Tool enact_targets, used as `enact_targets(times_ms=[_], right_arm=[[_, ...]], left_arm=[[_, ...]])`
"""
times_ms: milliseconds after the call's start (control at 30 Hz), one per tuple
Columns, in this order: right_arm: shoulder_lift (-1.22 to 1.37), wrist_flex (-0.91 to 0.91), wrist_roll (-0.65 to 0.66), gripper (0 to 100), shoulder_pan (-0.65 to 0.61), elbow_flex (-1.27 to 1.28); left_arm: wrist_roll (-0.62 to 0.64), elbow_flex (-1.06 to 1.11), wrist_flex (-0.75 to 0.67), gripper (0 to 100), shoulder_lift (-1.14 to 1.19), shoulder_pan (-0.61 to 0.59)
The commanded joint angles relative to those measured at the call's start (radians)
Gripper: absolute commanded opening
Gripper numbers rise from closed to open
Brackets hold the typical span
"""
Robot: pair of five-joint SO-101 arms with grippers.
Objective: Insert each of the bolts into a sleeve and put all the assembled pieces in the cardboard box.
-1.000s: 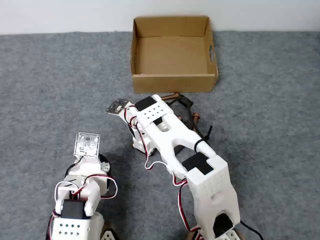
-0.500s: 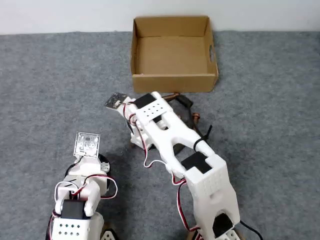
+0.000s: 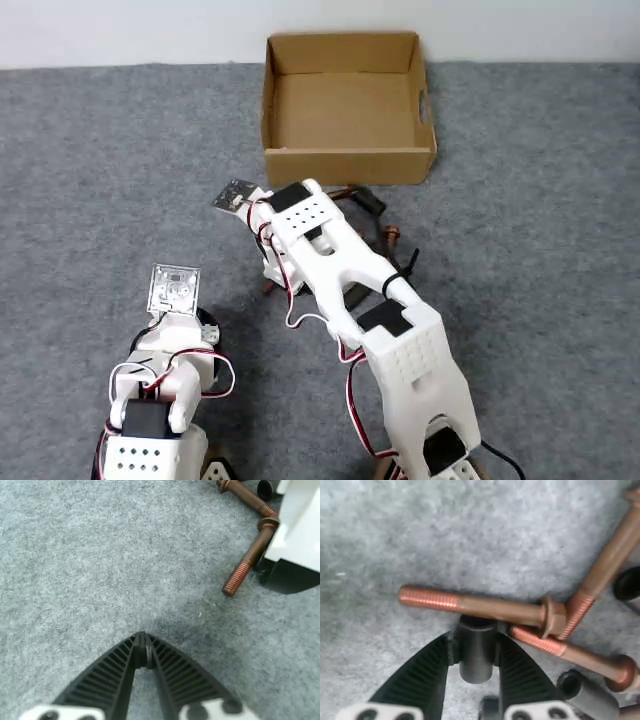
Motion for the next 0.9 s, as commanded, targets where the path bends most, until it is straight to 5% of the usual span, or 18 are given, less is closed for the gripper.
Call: enact_targets(times_ms=[0, 200, 400, 867], right_arm=[[-0.088, 0.119, -0.011, 1.0, -0.008, -0.101], [-0.277, 0.351, -0.025, 1.0, 0.042, -0.196], [-0.559, 0.366, -0.339, 1.0, 0.133, -0.143], [-1.216, 0.363, -0.551, 0.9, 0.44, 0.384]], left_arm=[[0.002, -0.021, 0.003, 1, -0.006, 0.003], [0.002, -0.021, 0.003, 1, -0.006, 0.003], [0.002, -0.021, 0.003, 1, -0.006, 0.003], [0.002, -0.021, 0.003, 1, -0.006, 0.003]])
